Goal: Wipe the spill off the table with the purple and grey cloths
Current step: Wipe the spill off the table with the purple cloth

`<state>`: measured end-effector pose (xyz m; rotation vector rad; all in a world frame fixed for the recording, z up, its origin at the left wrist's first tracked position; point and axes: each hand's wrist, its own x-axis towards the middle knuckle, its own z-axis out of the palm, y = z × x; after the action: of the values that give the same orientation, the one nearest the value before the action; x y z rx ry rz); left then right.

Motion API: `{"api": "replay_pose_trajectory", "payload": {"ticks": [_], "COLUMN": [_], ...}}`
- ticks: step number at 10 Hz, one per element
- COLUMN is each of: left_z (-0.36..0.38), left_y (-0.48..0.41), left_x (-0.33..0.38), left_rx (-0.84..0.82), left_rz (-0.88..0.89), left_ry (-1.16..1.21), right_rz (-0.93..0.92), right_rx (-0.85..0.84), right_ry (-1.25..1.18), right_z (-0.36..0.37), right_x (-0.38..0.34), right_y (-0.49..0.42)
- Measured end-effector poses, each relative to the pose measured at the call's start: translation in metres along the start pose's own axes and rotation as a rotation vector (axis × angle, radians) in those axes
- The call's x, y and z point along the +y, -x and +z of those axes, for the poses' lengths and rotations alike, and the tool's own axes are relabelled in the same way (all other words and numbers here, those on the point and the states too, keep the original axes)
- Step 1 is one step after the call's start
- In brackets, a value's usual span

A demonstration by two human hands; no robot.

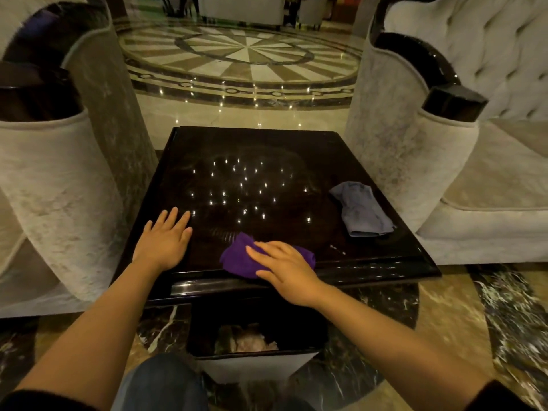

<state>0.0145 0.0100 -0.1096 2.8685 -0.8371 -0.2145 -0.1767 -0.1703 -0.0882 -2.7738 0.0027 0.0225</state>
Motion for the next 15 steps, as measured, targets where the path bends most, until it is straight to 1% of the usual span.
{"api": "replay_pose_trajectory", "payload": {"ticks": [1, 2, 3, 4, 5, 6, 7, 8, 9, 10, 11, 13, 15], "left_z": [-0.001, -0.001, -0.002, -0.001, -0.001, 0.001, 0.003, 0.002, 0.009, 0.008, 0.006, 0.0, -0.002], "left_y": [0.0, 0.001, 0.0, -0.001, -0.001, -0.001, -0.002, -0.001, 0.004, 0.004, 0.003, 0.001, 0.002], "left_x": [0.001, 0.001, 0.001, 0.0, 0.0, -0.001, -0.005, -0.004, -0.003, -0.002, 0.0, 0.001, 0.001], "left_rx": [-0.004, -0.006, -0.01, -0.016, -0.011, -0.011, -0.016, -0.013, -0.037, -0.031, -0.024, -0.005, -0.01], "left_rz": [0.004, 0.008, 0.009, 0.008, 0.01, 0.01, -0.001, 0.001, 0.003, 0.008, 0.015, 0.017, 0.019], "left_ry": [0.002, -0.001, 0.0, -0.006, -0.008, -0.001, 0.008, 0.003, 0.001, -0.004, 0.002, -0.01, -0.015], "right_rz": [-0.007, -0.023, -0.004, 0.043, 0.152, 0.25, 0.305, 0.371, 0.463, 0.534, 0.519, 0.463, 0.385], "right_rx": [0.053, 0.049, 0.025, 0.125, 0.359, 0.481, 0.58, 0.54, 0.281, 0.113, 0.129, 0.036, -0.007], "right_ry": [-0.066, -0.199, -0.388, -0.496, -0.664, -0.72, -0.549, -0.3, -0.14, 0.047, 0.058, 0.016, 0.003], "right_z": [0.007, 0.012, 0.012, 0.002, -0.031, -0.063, -0.094, -0.099, -0.072, -0.046, -0.043, -0.041, -0.033], "right_x": [-0.011, -0.026, -0.037, -0.037, -0.022, -0.001, 0.033, 0.071, 0.1, 0.114, 0.111, 0.101, 0.077], "right_y": [0.003, 0.006, 0.006, 0.005, 0.004, 0.006, 0.007, 0.013, 0.023, 0.032, 0.03, 0.022, 0.012]}}
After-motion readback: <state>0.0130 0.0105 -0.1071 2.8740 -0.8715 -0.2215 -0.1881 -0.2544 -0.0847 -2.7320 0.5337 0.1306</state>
